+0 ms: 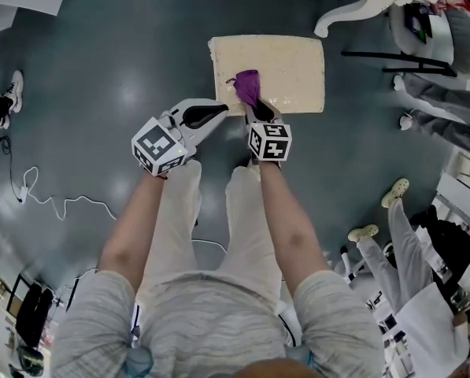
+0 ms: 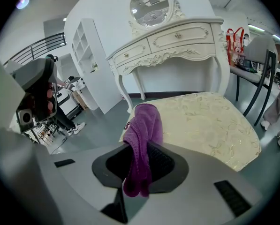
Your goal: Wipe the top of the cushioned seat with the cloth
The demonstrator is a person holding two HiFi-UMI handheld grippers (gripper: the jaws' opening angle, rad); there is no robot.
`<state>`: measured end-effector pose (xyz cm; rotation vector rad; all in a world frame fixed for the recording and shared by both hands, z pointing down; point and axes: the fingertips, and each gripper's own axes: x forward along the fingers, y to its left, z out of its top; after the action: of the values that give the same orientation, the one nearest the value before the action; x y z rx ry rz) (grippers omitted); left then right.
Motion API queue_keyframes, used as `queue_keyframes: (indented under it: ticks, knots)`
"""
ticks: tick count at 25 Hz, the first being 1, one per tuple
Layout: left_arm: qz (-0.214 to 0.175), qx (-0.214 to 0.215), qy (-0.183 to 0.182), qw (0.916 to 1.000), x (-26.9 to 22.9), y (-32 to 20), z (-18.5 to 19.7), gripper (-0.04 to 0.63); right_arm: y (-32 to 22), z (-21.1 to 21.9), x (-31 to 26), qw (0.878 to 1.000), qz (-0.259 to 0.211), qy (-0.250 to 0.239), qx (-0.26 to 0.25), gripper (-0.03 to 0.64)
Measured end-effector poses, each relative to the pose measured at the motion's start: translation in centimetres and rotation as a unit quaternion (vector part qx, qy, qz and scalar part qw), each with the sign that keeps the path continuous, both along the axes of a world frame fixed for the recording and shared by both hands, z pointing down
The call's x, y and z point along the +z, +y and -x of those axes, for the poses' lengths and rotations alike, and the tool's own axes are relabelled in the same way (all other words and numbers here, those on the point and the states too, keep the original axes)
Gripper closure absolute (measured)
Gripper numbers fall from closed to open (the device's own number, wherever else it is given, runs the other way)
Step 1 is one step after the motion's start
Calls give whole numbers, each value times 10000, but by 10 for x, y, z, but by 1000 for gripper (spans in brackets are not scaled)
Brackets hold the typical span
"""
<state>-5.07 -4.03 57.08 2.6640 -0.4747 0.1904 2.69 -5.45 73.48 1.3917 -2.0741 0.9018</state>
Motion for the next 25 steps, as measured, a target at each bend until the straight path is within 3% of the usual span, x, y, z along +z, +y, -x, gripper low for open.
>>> queue_keyframes:
  ticks: [17,25]
  knots:
    - [25,-70,-49,10000,-5,5,20,581,10,50,1,9994,139,-233,-214,543]
    - [0,-112,-85,9999,-28,4,23,581,7,64,-27,9979,129,-555,-299,543]
